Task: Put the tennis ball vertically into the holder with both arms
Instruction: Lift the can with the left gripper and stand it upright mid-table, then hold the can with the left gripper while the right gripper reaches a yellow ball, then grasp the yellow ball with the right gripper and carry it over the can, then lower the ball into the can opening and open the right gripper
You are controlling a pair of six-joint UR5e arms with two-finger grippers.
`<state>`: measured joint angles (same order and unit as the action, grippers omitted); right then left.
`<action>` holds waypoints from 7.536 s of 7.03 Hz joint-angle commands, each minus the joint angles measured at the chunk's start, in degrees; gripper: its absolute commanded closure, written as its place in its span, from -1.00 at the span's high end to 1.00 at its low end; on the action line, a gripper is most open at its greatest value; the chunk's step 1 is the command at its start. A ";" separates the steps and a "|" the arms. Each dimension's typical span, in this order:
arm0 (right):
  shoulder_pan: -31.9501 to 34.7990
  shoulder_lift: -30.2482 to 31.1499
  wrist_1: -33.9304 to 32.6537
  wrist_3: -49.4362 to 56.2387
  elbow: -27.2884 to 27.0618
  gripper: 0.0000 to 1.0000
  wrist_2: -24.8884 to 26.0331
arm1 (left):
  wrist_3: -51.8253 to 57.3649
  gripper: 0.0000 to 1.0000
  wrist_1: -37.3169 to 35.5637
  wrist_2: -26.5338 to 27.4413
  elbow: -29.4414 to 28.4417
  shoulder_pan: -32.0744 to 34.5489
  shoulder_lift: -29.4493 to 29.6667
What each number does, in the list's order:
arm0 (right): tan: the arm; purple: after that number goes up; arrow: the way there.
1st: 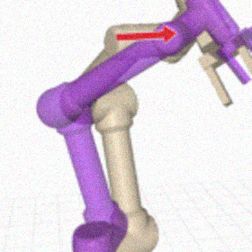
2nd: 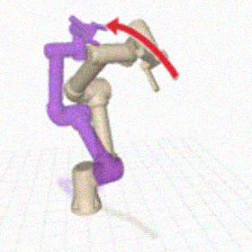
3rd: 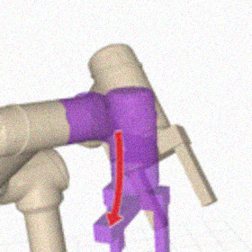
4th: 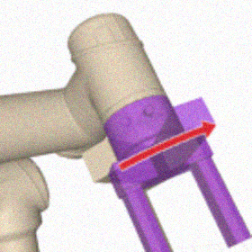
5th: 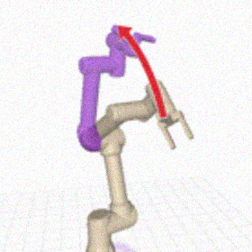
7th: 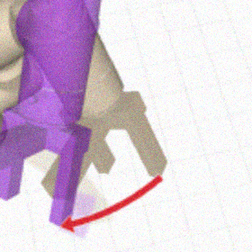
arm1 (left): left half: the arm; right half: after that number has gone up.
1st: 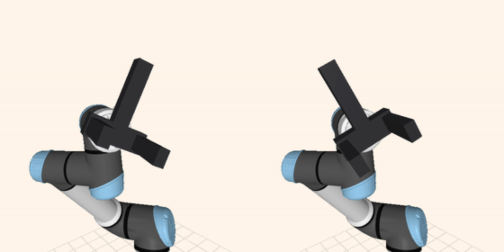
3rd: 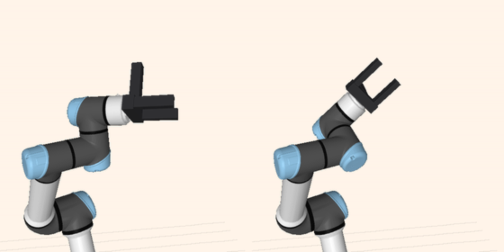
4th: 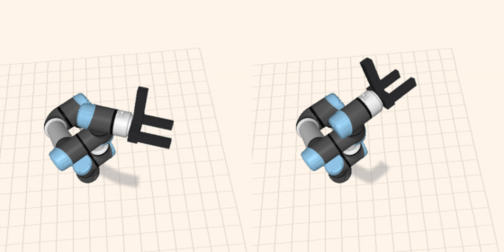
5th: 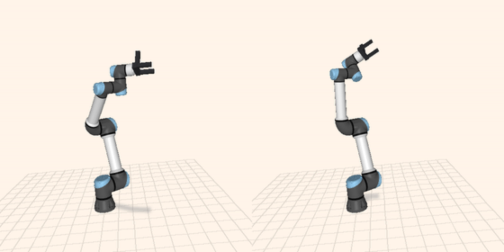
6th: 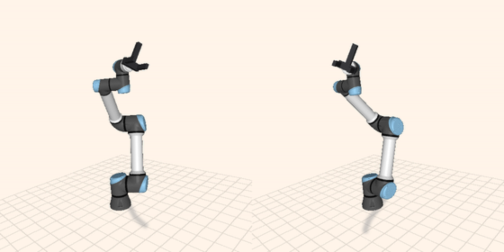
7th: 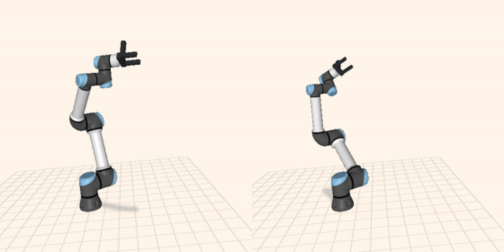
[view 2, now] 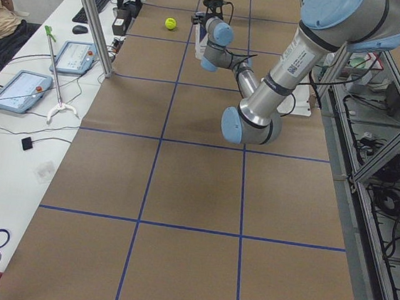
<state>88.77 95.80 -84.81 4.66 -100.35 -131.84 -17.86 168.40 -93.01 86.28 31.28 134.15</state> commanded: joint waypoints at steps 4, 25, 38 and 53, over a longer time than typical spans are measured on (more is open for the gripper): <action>0.00 -0.17 0.09 0.00 -0.28 1.00 -0.09 | -2.62 0.55 22.97 5.21 -17.95 -0.08 -0.38; -46.67 0.09 26.28 -63.81 -3.45 -0.18 27.51 | -2.36 0.69 31.55 5.12 -23.96 -0.69 -0.38; -38.67 -33.80 -5.49 -71.07 -11.17 -0.72 13.10 | -1.66 0.69 35.50 4.77 -27.30 -3.24 -0.74; -49.94 -57.84 -22.67 -82.47 -3.71 0.98 24.09 | -1.66 0.69 36.82 4.86 -27.65 -3.68 -0.65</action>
<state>37.31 37.08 -107.36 -80.58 -103.58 -107.15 -19.51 205.22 -88.18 58.70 27.60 133.50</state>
